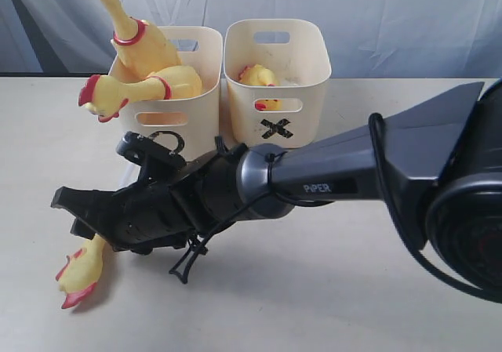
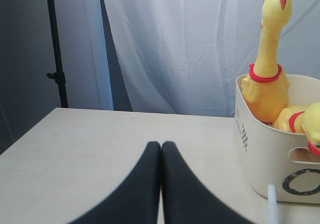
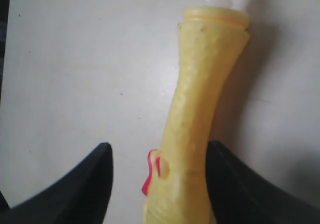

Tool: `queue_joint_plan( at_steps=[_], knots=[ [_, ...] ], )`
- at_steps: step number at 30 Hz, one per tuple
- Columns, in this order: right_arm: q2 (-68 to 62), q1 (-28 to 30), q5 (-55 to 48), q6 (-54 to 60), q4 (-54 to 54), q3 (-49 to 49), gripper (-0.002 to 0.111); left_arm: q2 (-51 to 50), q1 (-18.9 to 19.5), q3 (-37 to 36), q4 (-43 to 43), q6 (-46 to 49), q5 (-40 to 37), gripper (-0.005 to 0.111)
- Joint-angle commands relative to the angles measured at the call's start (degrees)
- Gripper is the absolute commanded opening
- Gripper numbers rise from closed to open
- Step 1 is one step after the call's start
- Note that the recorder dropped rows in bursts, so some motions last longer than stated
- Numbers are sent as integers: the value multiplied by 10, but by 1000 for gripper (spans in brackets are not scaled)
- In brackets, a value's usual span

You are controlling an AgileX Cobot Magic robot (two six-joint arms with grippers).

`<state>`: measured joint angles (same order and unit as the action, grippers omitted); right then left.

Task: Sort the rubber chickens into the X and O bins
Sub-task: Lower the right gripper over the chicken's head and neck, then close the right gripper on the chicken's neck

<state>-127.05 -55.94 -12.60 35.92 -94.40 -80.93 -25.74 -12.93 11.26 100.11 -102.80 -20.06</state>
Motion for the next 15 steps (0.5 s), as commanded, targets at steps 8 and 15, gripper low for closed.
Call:
queue_joint_plan(
  at_steps=[8, 15],
  knots=[
    [-25, -1, -1, 2, 1, -24, 53, 3, -3, -1, -2, 0, -7, 0],
    [-25, -8, 4, 2, 2, -24, 53, 3, -3, -1, -2, 0, -7, 0]
  ],
)
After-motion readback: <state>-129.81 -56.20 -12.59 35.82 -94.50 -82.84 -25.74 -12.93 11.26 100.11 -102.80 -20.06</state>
